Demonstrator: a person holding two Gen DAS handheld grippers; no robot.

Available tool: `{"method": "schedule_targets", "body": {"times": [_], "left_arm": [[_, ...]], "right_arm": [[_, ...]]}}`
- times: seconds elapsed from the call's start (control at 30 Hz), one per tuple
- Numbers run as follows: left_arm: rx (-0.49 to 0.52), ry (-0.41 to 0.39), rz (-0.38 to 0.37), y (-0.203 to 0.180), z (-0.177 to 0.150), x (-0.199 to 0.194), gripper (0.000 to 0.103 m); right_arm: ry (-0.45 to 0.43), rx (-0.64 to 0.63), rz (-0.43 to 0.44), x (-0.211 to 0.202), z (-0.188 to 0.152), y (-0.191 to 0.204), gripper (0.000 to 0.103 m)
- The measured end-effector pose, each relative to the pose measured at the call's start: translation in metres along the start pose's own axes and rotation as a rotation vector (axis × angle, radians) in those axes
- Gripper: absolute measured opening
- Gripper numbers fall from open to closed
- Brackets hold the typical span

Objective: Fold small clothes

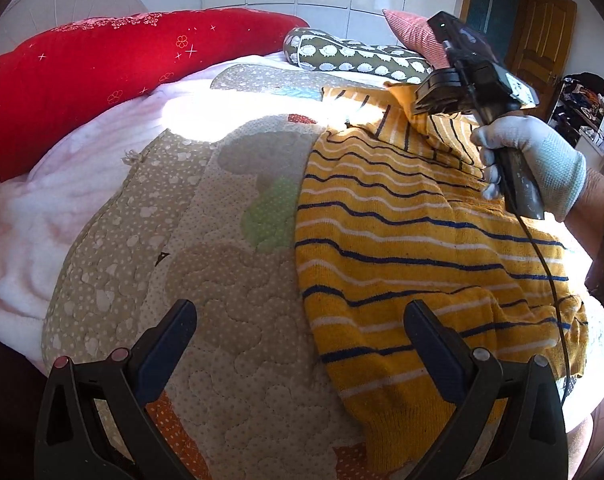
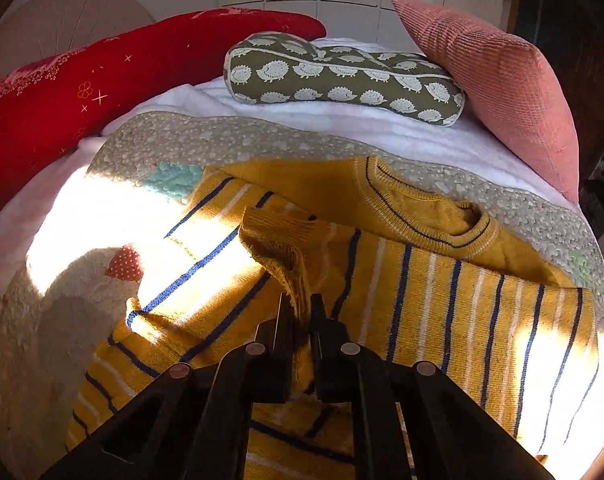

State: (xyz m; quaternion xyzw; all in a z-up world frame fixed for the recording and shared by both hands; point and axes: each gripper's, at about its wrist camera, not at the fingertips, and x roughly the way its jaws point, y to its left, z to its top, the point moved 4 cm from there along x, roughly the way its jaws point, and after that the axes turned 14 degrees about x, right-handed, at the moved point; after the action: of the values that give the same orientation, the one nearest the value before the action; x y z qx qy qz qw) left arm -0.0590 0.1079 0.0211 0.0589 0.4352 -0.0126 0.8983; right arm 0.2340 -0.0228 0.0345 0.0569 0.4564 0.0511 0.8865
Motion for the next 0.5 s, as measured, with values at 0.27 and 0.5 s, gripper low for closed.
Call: {"method": "schedule_targets", "body": {"times": [0.27,0.5], "left_arm": [[-0.002,0.007,-0.004,-0.015,-0.003,-0.018,0.103],[0.041,-0.009,0.016,-0.035,-0.002,-0.033,0.103]], "right_arm": [[-0.172,0.297,-0.098,-0.117,0.027,-0.161,0.006],[-0.176,0.587,-0.337,-0.163,-0.026,-0.354,0.006]]}}
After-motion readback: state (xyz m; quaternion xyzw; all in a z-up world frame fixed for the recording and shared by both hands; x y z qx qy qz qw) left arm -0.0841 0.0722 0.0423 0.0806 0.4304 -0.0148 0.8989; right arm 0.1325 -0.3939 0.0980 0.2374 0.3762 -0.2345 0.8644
